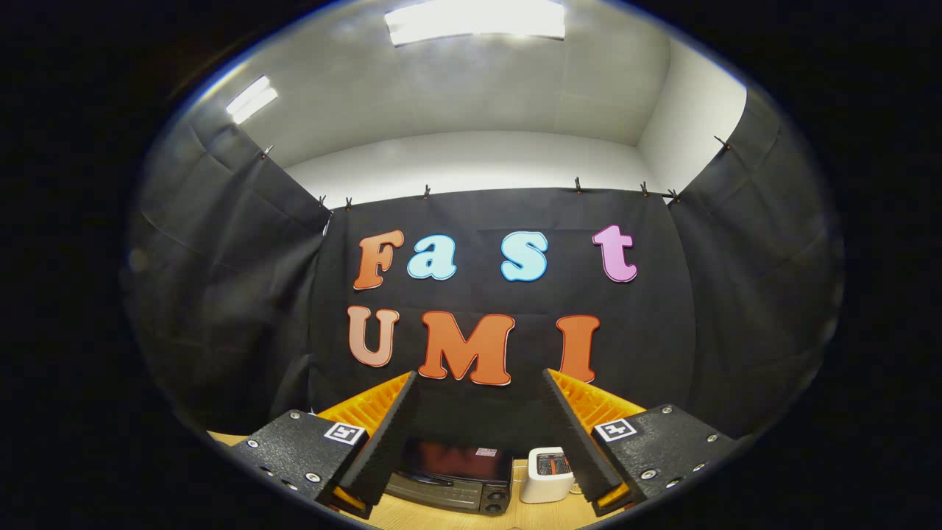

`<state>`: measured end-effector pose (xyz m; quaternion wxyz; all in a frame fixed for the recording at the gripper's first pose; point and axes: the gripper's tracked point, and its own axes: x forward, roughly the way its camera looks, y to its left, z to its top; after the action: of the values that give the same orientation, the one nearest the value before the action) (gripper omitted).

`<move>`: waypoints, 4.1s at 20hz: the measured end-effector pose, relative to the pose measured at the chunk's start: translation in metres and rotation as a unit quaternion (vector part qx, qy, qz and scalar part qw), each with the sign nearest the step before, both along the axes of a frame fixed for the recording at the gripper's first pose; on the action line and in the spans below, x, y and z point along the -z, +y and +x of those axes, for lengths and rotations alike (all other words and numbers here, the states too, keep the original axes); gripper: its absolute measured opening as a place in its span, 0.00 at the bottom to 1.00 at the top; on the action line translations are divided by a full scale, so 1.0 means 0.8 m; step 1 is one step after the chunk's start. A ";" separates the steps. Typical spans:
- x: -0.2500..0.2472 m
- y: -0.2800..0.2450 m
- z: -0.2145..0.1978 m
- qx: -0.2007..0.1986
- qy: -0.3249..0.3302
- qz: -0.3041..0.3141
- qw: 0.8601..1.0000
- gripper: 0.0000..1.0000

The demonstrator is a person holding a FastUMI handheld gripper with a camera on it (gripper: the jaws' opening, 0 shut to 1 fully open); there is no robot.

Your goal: Open the toaster oven, put the food inside, and close the toaster oven door.

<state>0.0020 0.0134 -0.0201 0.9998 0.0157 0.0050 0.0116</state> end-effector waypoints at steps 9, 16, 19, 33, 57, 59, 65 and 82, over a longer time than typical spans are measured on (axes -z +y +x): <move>0.131 0.055 0.049 -0.013 0.069 0.039 0.997 0.98; 0.264 0.123 0.103 -0.020 0.139 0.039 0.989 0.98; 0.316 0.140 0.122 -0.019 0.170 0.041 0.984 0.98; 0.448 0.171 0.137 0.010 0.228 0.038 0.973 0.95; 0.513 0.210 -0.081 -0.078 0.346 0.096 0.930 0.84; 0.522 0.212 -0.099 -0.086 0.359 0.093 0.925 0.83; 0.578 0.247 -0.138 -0.116 0.433 0.117 0.886 0.84; 0.430 0.048 -0.122 -0.078 0.370 0.100 0.920 0.96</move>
<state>-0.0958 0.0518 -0.3642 0.9159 0.1185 0.3743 0.0836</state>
